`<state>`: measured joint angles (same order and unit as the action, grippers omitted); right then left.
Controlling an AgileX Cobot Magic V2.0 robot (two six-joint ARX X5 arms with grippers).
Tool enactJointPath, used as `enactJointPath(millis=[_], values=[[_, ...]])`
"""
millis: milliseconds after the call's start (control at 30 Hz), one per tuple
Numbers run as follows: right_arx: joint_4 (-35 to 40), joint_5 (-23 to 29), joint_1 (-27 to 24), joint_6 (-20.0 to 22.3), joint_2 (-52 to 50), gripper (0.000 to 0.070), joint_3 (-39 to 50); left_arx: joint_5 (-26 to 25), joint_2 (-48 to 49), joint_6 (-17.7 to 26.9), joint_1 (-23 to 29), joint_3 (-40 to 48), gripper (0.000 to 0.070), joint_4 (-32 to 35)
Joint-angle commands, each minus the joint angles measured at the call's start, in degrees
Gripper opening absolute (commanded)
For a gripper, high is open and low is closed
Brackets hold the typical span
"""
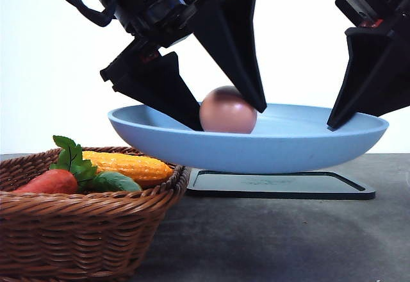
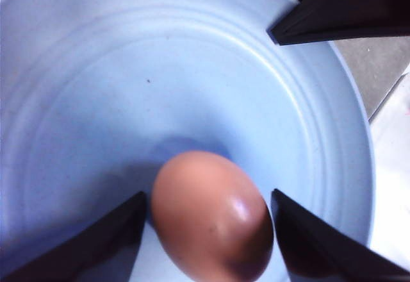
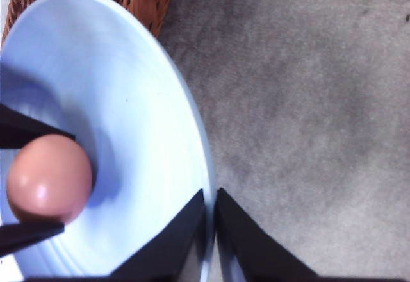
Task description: Transfer egg from basket to plate and serve
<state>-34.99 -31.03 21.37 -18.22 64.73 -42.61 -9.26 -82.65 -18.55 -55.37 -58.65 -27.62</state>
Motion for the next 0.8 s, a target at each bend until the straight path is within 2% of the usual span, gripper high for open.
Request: enactJointPath(millis=[0, 133, 433, 600, 767], values=[[0.6, -0.6, 0.3, 0.2, 0.4, 0.0, -1.2, -0.1, -0.8, 0.9, -0.6, -0.9, 0.0432, 0.4], [-0.1, -0.5, 0.2, 0.2, 0.4, 0.0, -1.2, -0.1, 0.3, -0.4, -0.1, -1.3, 0.0432, 0.2], [0.2, -0.6, -2.3, 0.7, 1.5, 0.0, -1.3, 0.5, 7.9, 0.9, 1.6, -5.1, 0.0431, -3.5], [0.7, -1.5, -6.3, 2.7, 5.7, 0.0, -1.9, 1.6, 14.9, 1.6, 3.8, -7.3, 0.043, -7.1], [0.7, -2.4, -10.7, 5.8, 12.6, 0.0, -5.8, 6.0, 22.8, 1.9, 5.4, -8.7, 0.0427, -8.4]])
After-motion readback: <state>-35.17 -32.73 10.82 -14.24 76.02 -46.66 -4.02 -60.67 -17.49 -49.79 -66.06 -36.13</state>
